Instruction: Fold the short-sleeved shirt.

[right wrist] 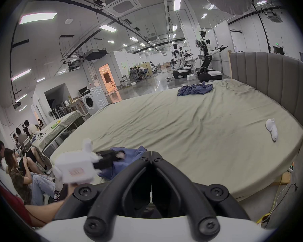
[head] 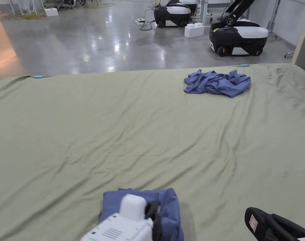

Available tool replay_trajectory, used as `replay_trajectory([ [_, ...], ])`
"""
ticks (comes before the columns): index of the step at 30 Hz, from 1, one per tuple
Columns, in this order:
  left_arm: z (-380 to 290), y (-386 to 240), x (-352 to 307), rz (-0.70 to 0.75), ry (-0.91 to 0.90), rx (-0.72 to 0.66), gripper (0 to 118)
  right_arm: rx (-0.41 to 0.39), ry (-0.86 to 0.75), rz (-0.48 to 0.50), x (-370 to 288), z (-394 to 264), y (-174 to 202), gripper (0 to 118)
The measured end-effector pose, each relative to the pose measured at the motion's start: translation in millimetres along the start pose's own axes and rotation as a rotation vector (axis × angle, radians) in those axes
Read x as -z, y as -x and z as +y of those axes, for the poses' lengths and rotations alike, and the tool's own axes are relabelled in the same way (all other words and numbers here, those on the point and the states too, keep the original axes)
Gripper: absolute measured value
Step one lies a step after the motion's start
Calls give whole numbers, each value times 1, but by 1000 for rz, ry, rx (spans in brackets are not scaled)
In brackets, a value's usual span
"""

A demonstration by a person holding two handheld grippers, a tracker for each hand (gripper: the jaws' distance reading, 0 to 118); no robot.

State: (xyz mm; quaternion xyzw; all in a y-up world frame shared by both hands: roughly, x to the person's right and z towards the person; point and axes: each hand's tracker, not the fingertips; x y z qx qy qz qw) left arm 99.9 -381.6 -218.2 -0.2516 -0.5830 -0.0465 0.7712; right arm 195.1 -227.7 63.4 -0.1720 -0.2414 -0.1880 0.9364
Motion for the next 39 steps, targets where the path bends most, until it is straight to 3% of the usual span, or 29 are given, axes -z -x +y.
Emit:
replay_trajectory([
  [8,-20,-55,41,-64,45,-75,0,6,28,-10,3,-5,-4,2],
  [12,-8,-63,30,-217,72,-136,0,-13,36,-9,12,-7,-2,2],
  [15,6,-36,-18,-232,6,-247,0,-29,31,-8,35,-3,9,2],
  [17,12,0,-60,-154,-28,-345,0,-52,24,-4,62,-3,19,2],
  [21,13,82,-138,-117,-133,-572,0,-102,129,73,145,-37,35,2],
  [22,17,95,-146,-92,-112,-584,6,-125,170,92,167,-52,39,2],
  [23,19,107,-150,-82,-84,-603,27,-125,211,103,185,-68,42,2],
  [24,21,119,-151,-100,-70,-603,57,-118,292,97,202,-83,44,2],
  [25,22,130,-148,-124,-45,-609,96,-116,369,103,219,-103,42,2],
  [26,27,137,-138,-131,20,-630,105,-130,337,102,226,-115,42,2],
  [27,28,143,-129,-103,87,-618,106,-164,250,81,220,-120,42,2],
  [29,26,168,-104,-151,128,-644,106,-182,271,91,215,-113,43,2],
  [31,17,190,-66,-157,277,-795,106,-207,272,101,215,-114,41,2],
  [33,1,202,-28,-202,401,-847,106,-215,270,111,215,-113,39,2],
  [36,22,199,-19,-302,352,-855,111,-212,273,111,215,-113,38,2],
  [38,32,190,-13,-450,407,-866,107,-213,280,104,216,-112,41,2],
  [39,41,183,-9,-330,474,-741,106,-216,285,102,216,-111,41,2],
])
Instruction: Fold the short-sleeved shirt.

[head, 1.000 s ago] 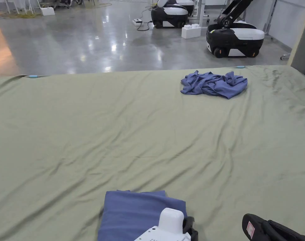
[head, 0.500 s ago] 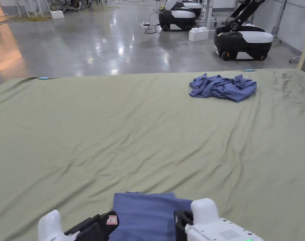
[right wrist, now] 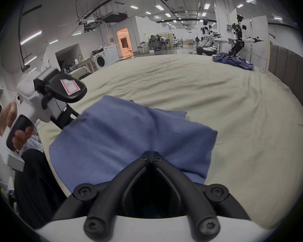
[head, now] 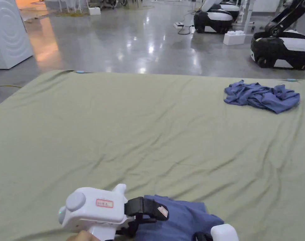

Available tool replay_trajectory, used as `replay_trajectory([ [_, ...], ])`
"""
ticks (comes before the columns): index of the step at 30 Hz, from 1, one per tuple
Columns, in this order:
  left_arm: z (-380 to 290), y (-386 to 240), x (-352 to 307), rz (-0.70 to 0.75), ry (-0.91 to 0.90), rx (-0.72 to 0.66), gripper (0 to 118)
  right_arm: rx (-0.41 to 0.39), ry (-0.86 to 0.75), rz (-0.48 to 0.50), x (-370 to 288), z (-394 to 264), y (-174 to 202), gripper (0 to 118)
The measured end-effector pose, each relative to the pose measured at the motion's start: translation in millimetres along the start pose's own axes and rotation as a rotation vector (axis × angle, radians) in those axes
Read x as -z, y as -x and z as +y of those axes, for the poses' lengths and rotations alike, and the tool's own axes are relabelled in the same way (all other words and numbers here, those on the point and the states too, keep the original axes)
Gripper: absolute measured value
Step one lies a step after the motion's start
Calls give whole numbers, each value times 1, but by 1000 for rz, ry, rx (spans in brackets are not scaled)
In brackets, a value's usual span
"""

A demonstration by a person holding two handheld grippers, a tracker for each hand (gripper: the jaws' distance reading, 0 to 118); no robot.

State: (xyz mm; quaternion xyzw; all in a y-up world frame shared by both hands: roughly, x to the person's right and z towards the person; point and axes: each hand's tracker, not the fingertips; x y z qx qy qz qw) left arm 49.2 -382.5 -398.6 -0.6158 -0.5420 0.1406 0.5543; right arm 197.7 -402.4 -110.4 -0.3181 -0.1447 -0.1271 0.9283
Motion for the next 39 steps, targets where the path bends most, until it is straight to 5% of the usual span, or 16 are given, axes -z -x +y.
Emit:
replay_trajectory([
  [2,10,5,3,92,53,51,80,1,13,1,-1,5,0,2],
  [4,14,39,-6,10,52,-70,29,15,20,22,0,11,0,2],
  [6,9,47,-5,-64,56,-194,28,-5,30,0,-1,17,7,2],
  [8,11,46,-4,-45,67,-69,27,-57,52,-41,-1,19,15,2],
  [13,22,60,-22,-118,102,-95,22,-11,28,54,-22,34,25,2],
  [17,48,89,-108,-133,103,-76,22,76,-41,138,-58,55,40,2],
  [22,100,157,-274,151,94,-32,22,50,-20,131,-66,66,71,2],
  [26,120,225,-387,297,128,-190,21,88,14,136,-52,64,93,2],
  [34,139,261,-468,538,92,-273,22,129,26,159,-36,82,115,2],
  [35,142,259,-469,589,94,-261,27,133,26,167,-36,85,116,2],
  [36,143,249,-466,698,84,-215,48,135,22,168,-38,87,118,2],
  [37,144,239,-464,834,80,-168,86,139,16,175,-39,89,119,2],
  [39,146,227,-475,1018,115,-229,95,128,-3,181,-46,93,121,2],
])
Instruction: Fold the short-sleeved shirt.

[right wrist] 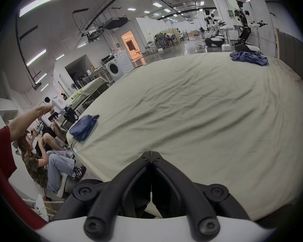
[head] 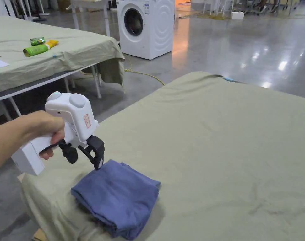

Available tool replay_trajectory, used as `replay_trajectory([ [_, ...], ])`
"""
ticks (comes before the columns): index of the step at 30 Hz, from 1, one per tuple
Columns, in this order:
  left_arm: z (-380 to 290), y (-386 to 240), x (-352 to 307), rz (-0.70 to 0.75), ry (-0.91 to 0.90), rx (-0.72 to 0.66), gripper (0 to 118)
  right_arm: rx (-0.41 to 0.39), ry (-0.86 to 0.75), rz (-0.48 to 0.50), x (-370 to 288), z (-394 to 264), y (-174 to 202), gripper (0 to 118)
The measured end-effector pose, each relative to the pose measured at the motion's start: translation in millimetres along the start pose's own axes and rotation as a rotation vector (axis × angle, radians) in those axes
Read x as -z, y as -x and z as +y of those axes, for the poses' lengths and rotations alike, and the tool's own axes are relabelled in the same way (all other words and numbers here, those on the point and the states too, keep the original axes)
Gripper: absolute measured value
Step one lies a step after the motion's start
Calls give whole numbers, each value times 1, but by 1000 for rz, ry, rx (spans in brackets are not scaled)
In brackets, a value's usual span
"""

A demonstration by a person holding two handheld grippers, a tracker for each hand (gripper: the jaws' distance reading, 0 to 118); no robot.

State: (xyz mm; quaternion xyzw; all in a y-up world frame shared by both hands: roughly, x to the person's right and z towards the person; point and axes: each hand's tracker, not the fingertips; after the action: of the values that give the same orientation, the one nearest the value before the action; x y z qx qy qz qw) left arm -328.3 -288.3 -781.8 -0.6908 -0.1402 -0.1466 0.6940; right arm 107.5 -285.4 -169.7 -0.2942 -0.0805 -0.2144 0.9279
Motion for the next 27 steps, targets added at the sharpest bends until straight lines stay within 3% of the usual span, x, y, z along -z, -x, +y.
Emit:
replay_trajectory([
  [1,-6,-6,-13,127,-1,-24,95,-9,-16,6,-4,1,1,2],
  [3,-20,-30,-43,166,-78,141,95,-4,-43,13,-14,2,3,2],
  [5,-48,-59,-89,151,-342,136,95,4,-98,37,-29,3,1,2],
  [7,-99,-114,-129,177,-616,240,95,-13,-121,28,-43,7,-1,2],
  [8,-118,-122,-140,175,-839,295,95,-39,-166,9,-54,9,-2,2],
  [11,-224,-202,-166,50,-1215,348,95,-82,-278,-77,-87,19,-7,2],
  [14,-323,-280,-154,-61,-1490,328,95,-208,-369,-213,-119,31,-5,2],
  [16,-368,-326,-141,-164,-1580,325,95,-254,-446,-307,-139,36,-3,2],
  [19,-394,-369,-126,-366,-1558,256,94,-270,-514,-400,-166,43,0,2],
  [20,-393,-376,-118,-466,-1545,277,83,-269,-544,-431,-175,43,2,2],
  [21,-392,-381,-113,-528,-1514,274,56,-273,-583,-450,-181,40,3,2],
  [22,-392,-387,-108,-553,-1496,251,1,-281,-608,-476,-187,38,5,2],
  [23,-398,-391,-103,-475,-1533,186,0,-292,-622,-509,-192,36,7,2],
  [27,-398,-395,-99,-488,-1501,201,0,-291,-655,-573,-202,28,11,2],
])
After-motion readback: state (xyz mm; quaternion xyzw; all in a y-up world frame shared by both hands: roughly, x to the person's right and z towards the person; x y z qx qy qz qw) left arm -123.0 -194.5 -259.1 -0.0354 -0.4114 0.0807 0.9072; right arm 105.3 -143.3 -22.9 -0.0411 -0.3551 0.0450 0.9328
